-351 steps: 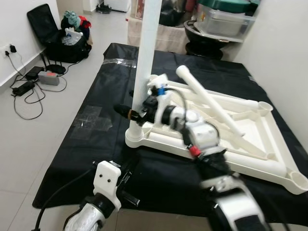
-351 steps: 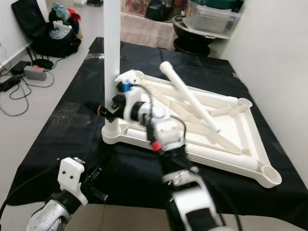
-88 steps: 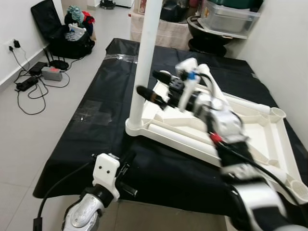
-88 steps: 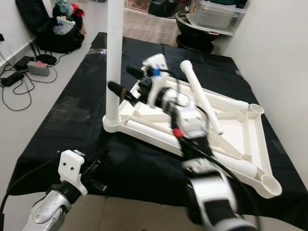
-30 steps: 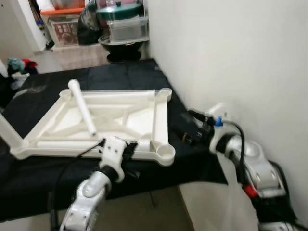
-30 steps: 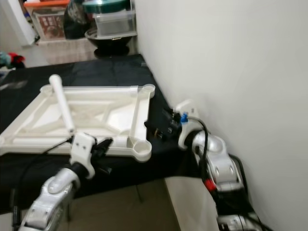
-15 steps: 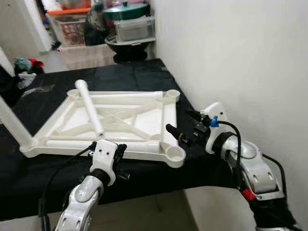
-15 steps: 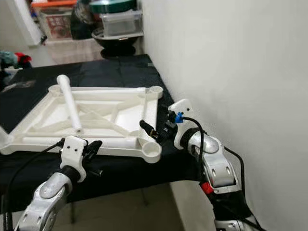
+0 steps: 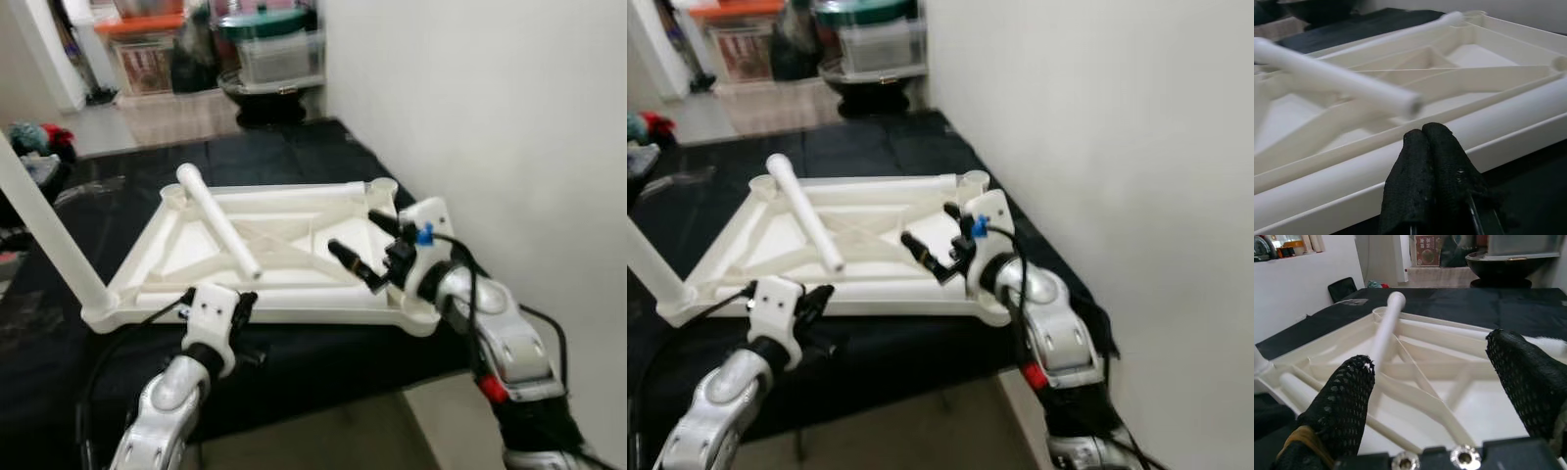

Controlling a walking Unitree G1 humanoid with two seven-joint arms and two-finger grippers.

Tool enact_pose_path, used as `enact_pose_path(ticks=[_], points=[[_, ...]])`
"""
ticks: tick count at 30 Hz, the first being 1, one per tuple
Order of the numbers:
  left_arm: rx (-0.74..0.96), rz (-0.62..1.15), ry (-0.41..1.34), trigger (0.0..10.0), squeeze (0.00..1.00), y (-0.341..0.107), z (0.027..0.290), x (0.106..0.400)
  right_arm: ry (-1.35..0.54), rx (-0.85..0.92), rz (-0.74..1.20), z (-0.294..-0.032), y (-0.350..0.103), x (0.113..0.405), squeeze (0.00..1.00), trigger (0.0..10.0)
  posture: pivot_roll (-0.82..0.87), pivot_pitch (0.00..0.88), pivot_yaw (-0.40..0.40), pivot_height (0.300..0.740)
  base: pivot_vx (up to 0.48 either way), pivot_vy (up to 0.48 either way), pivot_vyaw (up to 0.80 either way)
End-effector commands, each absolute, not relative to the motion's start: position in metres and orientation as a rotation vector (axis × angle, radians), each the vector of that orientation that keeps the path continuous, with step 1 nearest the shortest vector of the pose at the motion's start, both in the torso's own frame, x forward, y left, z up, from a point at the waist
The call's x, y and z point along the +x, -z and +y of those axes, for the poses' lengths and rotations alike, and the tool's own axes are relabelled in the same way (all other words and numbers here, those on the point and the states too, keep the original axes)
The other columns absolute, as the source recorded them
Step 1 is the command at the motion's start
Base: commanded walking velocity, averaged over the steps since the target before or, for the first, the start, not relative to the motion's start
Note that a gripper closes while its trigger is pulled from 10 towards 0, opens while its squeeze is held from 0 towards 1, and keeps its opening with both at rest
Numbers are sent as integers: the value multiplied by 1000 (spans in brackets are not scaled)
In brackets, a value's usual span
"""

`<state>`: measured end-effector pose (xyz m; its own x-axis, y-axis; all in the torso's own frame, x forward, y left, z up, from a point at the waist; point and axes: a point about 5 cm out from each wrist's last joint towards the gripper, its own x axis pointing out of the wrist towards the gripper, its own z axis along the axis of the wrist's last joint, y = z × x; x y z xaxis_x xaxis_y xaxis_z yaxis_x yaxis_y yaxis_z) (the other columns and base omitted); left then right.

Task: Building children table

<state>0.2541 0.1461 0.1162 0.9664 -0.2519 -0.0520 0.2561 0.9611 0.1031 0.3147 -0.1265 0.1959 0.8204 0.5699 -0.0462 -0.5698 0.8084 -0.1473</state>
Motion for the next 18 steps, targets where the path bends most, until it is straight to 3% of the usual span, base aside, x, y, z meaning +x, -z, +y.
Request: enact_pose_path(ticks=[1,10,18], points=[[118,60,242,10000,0,-114,152,253,-621,-146,3,-118,-199,316,0,10000,-85,0,-13,740,0,0,0],[128,62,242,10000,0,-119,150,241,-699,-97,78,-83,-201,326,0,10000,-65,32,-16,740,0,0,0],[92,84,84,10000,0,-122,160,217,-759,-198,137,-44,-197,338,0,10000,-13,124,-49,740,0,0,0]])
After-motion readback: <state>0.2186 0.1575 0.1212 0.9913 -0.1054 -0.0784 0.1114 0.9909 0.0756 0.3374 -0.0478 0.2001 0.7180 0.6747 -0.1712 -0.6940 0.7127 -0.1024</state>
